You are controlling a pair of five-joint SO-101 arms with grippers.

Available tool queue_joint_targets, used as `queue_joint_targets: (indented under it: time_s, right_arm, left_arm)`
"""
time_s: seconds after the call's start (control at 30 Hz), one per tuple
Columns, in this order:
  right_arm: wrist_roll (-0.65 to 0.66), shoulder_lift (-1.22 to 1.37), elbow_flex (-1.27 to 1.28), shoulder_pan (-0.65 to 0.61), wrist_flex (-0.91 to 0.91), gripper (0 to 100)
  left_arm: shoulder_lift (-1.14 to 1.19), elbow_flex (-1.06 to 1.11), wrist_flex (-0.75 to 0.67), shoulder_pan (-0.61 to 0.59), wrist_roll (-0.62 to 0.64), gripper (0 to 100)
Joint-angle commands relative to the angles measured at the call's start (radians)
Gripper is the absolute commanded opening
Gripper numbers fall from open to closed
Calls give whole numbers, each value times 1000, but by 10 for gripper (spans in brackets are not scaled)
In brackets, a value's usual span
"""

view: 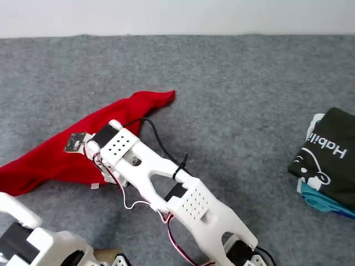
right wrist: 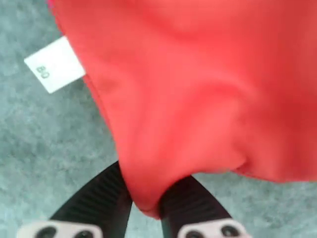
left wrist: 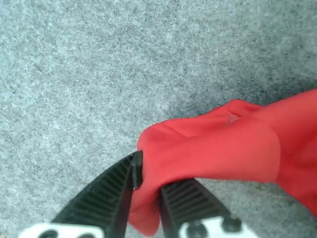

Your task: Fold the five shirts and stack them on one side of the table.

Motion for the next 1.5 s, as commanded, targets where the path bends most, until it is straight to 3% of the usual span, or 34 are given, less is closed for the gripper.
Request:
queue_joint_targets:
  time_s: [0.0, 0.17, 0.3, 0.6, 0.73, 0.87, 1.07, 1.37, 1.47]
  right_arm:
    - [12, -24, -140, 64, 90, 10]
    - [14, -108, -212, 182, 99, 10]
    - [14, -251, -209, 271, 99, 10]
    - [78, -590, -212, 441, 96, 11]
    - [100, -725, -213, 490, 96, 11]
    - [137, -857, -215, 552, 94, 11]
    - [195, -1047, -215, 664, 94, 11]
    - [319, -1245, -215, 794, 61, 11]
    - [334, -1283, -215, 832, 38, 11]
  left_arm:
    - [-12, -2, -21, 0, -3, 14]
    - [-17, -10, -12, 11, -6, 14]
    - [-57, -36, 75, 66, -40, 14]
    - [-393, -119, 143, 411, -54, 14]
    - [-520, -143, 52, 586, -51, 14]
    - [-626, -145, -118, 686, -54, 14]
    - [-747, -145, -255, 750, -57, 15]
    - [-804, -354, -255, 758, -58, 15]
    - [-809, -394, -253, 758, -120, 15]
